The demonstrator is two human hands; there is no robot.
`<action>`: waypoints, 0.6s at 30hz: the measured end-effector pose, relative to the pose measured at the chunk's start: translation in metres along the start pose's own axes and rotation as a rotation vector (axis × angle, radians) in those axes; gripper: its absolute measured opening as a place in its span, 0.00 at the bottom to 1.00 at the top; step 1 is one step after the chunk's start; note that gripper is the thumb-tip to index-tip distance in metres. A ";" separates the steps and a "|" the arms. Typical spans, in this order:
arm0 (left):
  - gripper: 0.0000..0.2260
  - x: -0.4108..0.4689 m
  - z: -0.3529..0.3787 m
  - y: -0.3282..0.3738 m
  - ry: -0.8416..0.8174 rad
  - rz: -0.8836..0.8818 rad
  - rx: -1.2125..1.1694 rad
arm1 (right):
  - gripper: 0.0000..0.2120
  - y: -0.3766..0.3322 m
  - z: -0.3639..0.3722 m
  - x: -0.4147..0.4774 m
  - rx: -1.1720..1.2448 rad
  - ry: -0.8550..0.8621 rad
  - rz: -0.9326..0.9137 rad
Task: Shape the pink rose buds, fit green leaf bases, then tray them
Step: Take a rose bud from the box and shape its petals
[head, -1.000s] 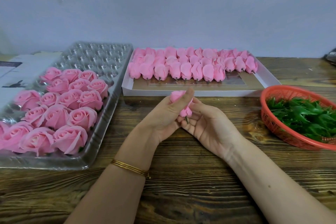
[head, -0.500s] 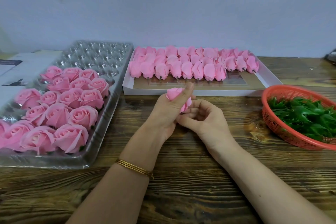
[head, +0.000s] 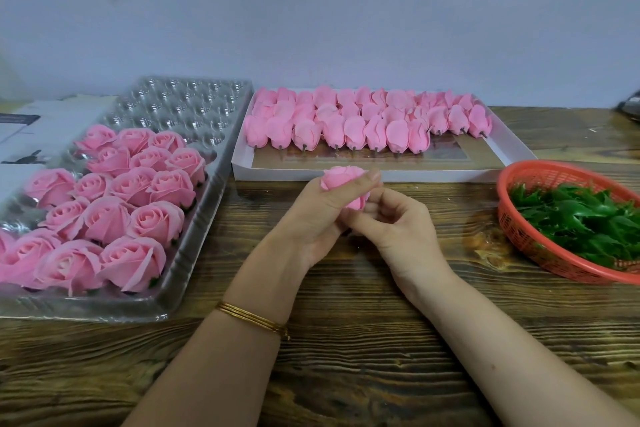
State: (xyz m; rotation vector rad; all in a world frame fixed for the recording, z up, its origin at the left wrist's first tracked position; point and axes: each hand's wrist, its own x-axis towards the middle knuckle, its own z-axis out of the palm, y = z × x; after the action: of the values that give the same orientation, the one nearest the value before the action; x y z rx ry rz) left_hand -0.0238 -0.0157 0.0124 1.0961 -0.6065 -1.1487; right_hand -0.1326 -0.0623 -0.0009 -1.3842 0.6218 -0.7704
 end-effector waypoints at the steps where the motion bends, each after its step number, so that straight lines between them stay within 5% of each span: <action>1: 0.17 -0.001 -0.001 0.001 -0.007 -0.008 0.001 | 0.06 0.000 0.000 0.000 -0.002 -0.004 0.003; 14: 0.12 -0.006 -0.003 0.006 -0.065 -0.042 0.014 | 0.04 0.000 0.002 0.000 0.057 -0.087 0.081; 18: 0.24 -0.007 -0.007 0.007 -0.144 -0.035 0.012 | 0.10 -0.003 0.004 -0.001 0.182 -0.141 0.158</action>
State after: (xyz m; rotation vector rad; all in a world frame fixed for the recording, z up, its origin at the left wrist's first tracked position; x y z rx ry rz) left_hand -0.0173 -0.0068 0.0166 1.0440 -0.7092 -1.2637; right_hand -0.1302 -0.0594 0.0026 -1.1960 0.5299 -0.5824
